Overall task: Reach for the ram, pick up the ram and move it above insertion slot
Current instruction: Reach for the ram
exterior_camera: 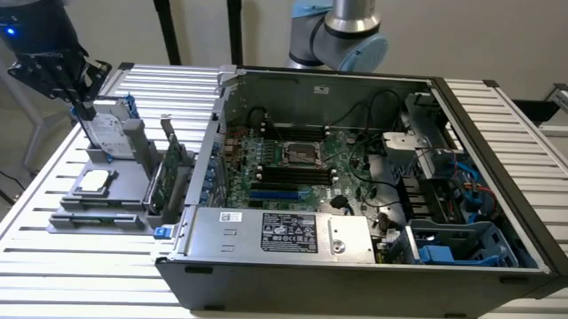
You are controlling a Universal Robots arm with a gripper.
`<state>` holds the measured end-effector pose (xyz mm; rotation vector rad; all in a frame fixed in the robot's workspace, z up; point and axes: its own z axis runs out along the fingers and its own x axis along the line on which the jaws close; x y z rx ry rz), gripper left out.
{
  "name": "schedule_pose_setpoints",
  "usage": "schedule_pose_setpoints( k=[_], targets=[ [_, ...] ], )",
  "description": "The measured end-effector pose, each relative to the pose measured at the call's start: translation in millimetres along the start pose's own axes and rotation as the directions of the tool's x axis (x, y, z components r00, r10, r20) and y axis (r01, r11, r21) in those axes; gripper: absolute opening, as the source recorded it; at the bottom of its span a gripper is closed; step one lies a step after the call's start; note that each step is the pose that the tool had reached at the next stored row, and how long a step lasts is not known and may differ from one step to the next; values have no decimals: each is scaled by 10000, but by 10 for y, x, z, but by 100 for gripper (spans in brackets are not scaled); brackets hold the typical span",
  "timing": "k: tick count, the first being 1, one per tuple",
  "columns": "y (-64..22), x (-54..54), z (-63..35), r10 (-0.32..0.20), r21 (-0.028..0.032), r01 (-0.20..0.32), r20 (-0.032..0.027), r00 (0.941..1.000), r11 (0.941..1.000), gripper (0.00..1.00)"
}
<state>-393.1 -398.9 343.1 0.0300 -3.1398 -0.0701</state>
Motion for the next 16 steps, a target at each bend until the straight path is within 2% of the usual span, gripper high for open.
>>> schedule_pose_setpoints(
  k=[4, 6, 16],
  targets=[
    [-6, 1, 0, -1, -3, 1, 0, 10000, 10000, 11],
    [-52, 2, -2, 0, -4, 0, 0, 10000, 10000, 11],
    [-500, 15, -22, 1, -4, -1, 0, 10000, 10000, 11]
  ],
)
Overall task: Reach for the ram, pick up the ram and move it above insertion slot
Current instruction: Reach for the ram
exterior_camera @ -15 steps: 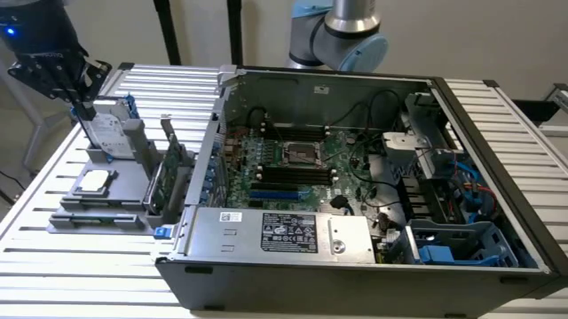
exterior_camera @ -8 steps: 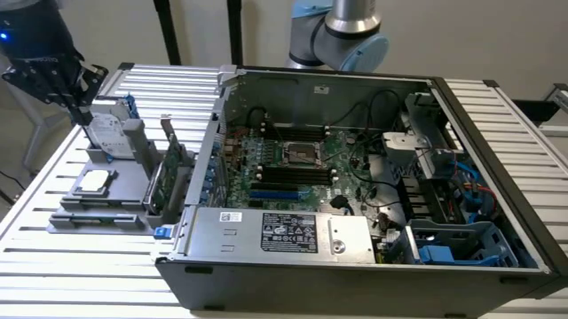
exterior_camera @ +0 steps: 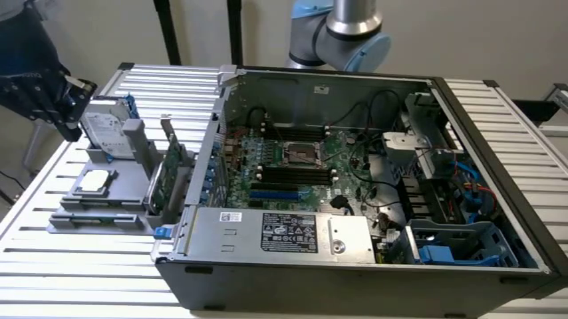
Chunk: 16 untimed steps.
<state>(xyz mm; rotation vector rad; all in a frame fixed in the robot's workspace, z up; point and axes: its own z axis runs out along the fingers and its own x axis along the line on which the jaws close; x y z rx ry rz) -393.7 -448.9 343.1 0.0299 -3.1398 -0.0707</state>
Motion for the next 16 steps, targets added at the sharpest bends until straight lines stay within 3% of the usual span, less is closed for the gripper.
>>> schedule_pose_setpoints(
  k=[9, 16],
  targets=[
    [-403, 8, -18, 0, 25, 0, -1, 10000, 10000, 11],
    [-431, 6, -19, -7, 26, 7, -1, 10000, 10000, 11]
  ],
)
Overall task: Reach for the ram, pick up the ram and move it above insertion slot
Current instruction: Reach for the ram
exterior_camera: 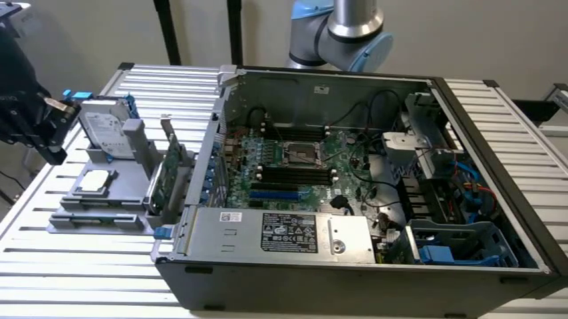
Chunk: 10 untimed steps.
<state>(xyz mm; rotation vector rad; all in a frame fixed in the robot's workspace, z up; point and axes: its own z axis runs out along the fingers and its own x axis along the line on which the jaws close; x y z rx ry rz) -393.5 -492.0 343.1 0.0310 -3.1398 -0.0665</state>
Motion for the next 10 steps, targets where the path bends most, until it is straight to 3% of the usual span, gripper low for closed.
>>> schedule_pose_setpoints(
  k=[5, 10],
  targets=[
    [-1, 0, 0, -746, -1, 746, -32, 9972, 9972, 11],
    [-1, 0, 0, -1659, -5, 1659, -70, 9861, 9861, 11]
  ],
)
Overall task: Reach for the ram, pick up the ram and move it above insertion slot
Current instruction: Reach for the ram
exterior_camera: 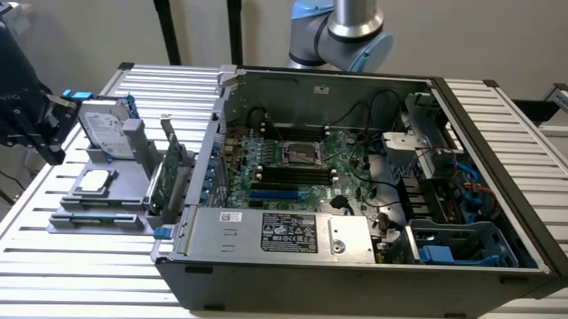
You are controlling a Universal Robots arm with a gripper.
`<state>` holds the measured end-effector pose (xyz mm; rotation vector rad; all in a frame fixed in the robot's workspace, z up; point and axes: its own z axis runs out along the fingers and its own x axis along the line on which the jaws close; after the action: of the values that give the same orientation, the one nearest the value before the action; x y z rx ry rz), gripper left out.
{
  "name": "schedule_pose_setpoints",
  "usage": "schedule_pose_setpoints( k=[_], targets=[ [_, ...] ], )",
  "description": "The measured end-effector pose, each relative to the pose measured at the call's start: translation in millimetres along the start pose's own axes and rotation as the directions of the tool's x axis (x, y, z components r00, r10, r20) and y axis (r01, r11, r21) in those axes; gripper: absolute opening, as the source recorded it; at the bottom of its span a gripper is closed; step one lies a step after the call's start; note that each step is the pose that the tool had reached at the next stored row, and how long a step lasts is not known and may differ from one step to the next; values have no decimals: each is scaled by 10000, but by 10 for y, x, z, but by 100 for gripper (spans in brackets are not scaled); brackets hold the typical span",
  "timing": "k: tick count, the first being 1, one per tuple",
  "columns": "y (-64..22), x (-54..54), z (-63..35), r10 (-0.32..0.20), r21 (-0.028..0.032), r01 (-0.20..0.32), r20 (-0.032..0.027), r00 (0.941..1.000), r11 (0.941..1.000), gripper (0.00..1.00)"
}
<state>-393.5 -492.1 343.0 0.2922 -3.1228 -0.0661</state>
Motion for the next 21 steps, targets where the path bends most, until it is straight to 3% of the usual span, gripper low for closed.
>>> schedule_pose_setpoints(
  k=[5, 10, 16, 21],
  targets=[
    [0, 0, 0, -908, -1, 908, -38, 9959, 9959, 11],
    [0, 0, 0, -1798, -6, 1798, -75, 9837, 9837, 11],
    [0, 0, 0, -2862, -13, 2862, -114, 9581, 9582, 11],
    [0, -1, 0, -3726, -15, 3727, -131, 9279, 9280, 11]
  ],
)
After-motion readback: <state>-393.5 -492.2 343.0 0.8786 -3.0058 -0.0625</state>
